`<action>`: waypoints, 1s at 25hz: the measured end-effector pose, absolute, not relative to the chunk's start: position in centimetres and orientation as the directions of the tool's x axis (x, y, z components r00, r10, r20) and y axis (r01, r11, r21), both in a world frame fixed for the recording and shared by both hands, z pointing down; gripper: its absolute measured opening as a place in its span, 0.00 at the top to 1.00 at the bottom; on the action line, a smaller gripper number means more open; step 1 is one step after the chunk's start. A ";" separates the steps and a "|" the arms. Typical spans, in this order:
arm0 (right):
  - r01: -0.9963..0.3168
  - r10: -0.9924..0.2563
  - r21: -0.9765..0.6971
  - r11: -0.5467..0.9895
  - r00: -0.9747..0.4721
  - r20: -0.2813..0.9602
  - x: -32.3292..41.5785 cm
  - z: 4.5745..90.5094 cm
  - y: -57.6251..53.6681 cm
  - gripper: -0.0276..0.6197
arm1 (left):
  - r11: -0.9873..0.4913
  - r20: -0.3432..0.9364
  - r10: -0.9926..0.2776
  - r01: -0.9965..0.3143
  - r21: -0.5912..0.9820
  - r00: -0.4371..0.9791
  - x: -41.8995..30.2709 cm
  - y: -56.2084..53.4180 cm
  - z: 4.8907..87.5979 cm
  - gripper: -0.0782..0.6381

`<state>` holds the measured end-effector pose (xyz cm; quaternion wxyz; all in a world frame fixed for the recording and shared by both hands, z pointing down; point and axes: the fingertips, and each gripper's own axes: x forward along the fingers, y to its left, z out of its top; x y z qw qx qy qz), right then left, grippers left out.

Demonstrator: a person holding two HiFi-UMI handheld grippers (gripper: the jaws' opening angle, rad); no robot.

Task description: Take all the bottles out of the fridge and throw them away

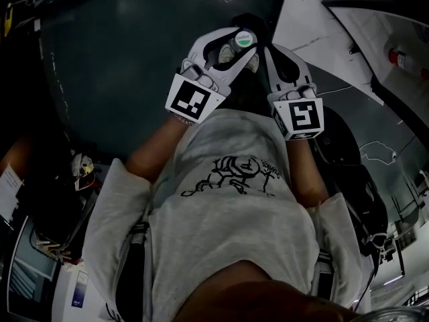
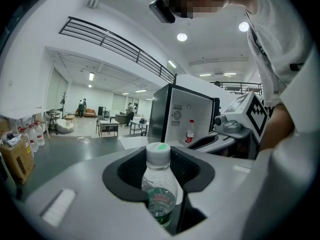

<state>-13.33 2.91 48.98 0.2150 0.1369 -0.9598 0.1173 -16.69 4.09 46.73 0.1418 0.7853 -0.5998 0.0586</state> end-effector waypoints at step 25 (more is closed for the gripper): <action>-0.344 -0.178 -0.240 0.908 -0.834 0.522 -12.3 62.3 4.7 0.95 | -0.201 0.369 -0.894 -0.964 0.176 0.253 -16.4 5.0 60.0 0.68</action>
